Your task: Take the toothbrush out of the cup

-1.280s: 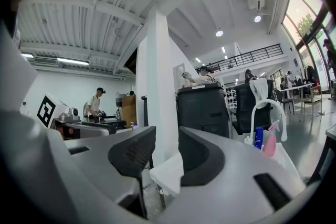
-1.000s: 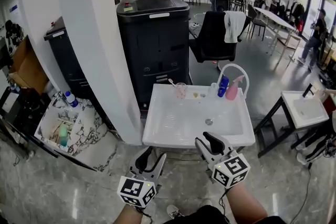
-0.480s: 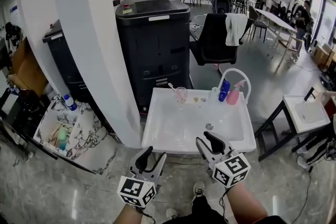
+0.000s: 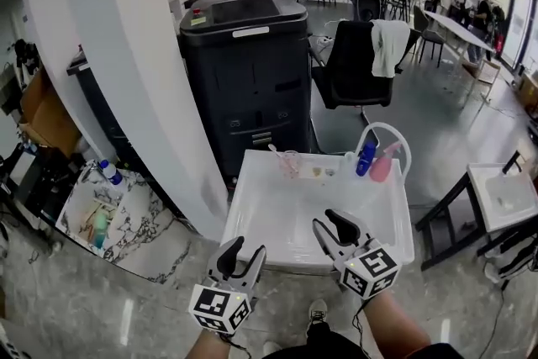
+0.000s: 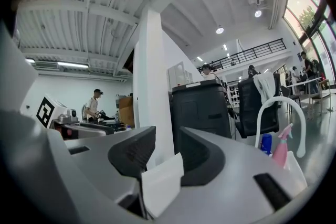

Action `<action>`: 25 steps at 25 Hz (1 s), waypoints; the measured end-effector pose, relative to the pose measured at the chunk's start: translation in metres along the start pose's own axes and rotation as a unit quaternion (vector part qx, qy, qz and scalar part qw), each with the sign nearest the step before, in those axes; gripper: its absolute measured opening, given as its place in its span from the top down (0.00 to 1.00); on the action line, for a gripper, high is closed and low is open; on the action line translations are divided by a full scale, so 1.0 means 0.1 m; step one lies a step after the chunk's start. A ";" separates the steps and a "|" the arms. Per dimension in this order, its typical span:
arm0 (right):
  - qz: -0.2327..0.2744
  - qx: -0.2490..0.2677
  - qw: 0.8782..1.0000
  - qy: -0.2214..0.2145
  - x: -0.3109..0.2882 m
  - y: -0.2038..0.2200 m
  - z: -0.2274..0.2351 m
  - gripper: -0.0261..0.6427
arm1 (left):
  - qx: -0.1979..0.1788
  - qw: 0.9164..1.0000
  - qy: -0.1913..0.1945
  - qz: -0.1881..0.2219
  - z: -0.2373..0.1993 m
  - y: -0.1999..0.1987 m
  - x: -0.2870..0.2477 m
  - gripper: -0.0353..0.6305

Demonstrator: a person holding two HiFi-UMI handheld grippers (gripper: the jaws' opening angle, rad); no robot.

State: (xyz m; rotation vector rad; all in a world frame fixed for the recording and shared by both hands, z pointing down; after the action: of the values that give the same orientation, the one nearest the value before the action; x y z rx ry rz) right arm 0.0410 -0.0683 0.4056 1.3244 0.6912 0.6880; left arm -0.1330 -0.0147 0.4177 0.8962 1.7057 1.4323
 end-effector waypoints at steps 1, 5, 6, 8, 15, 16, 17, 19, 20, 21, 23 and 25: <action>0.000 -0.002 1.000 -0.004 -0.05 -0.01 0.09 0.75 | 0.000 1.000 -0.003 0.000 0.00 -0.01 -0.10 0.65; -0.004 -0.010 1.000 -0.020 -0.24 0.00 0.41 0.75 | 0.003 1.000 -0.017 -0.003 0.00 0.00 -0.49 0.65; -0.006 -0.011 1.000 -0.024 -0.28 0.01 0.49 0.75 | 0.005 1.000 -0.021 -0.005 -0.01 0.01 -0.58 0.65; -0.009 -0.013 0.999 -0.033 -0.36 0.03 0.65 0.75 | 0.011 1.000 -0.028 -0.006 -0.01 0.02 -0.78 0.65; -0.015 -0.021 0.998 -0.063 -0.66 0.01 1.12 0.75 | 0.024 0.999 -0.048 -0.009 -0.01 0.00 -1.33 0.65; -0.016 -0.022 0.997 -0.069 -0.69 0.01 1.17 0.75 | 0.025 0.998 -0.052 -0.009 -0.01 -0.01 -1.39 0.65; -0.016 -0.023 0.997 -0.074 -0.72 0.01 1.22 0.75 | 0.027 0.998 -0.056 -0.008 -0.01 -0.02 -1.45 0.65; -0.017 -0.024 0.996 -0.084 -0.76 0.00 1.30 0.75 | 0.035 0.997 -0.063 -0.004 -0.01 -0.04 -1.56 0.65; -0.017 -0.025 0.996 -0.088 -0.78 -0.01 1.34 0.75 | 0.040 0.997 -0.065 -0.002 -0.01 -0.06 -1.61 0.65; -0.017 -0.025 0.995 -0.091 -0.80 -0.01 1.38 0.75 | 0.044 0.997 -0.067 -0.001 0.00 -0.07 -1.67 0.65; -0.017 -0.028 0.995 -0.094 -0.83 -0.01 1.46 0.75 | 0.047 0.997 -0.069 0.000 0.00 -0.09 -1.76 0.65; -0.018 -0.032 0.995 -0.096 -0.86 0.01 1.52 0.75 | 0.049 0.996 -0.071 -0.002 -0.01 -0.09 -1.84 0.65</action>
State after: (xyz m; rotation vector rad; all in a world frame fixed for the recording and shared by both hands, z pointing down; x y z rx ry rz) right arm 0.1059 -0.2288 0.4286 1.2971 0.5330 0.5419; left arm -0.0429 -0.1752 0.4260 1.0217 1.6821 1.2599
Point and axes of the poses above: the fingertips, and each gripper's own axes: x backward along the fingers, z to its right, y out of its underside, the point moved 2 cm from there along x, backward along the fingers, and after that the axes turned 2 degrees about y, right-handed, at the moved point
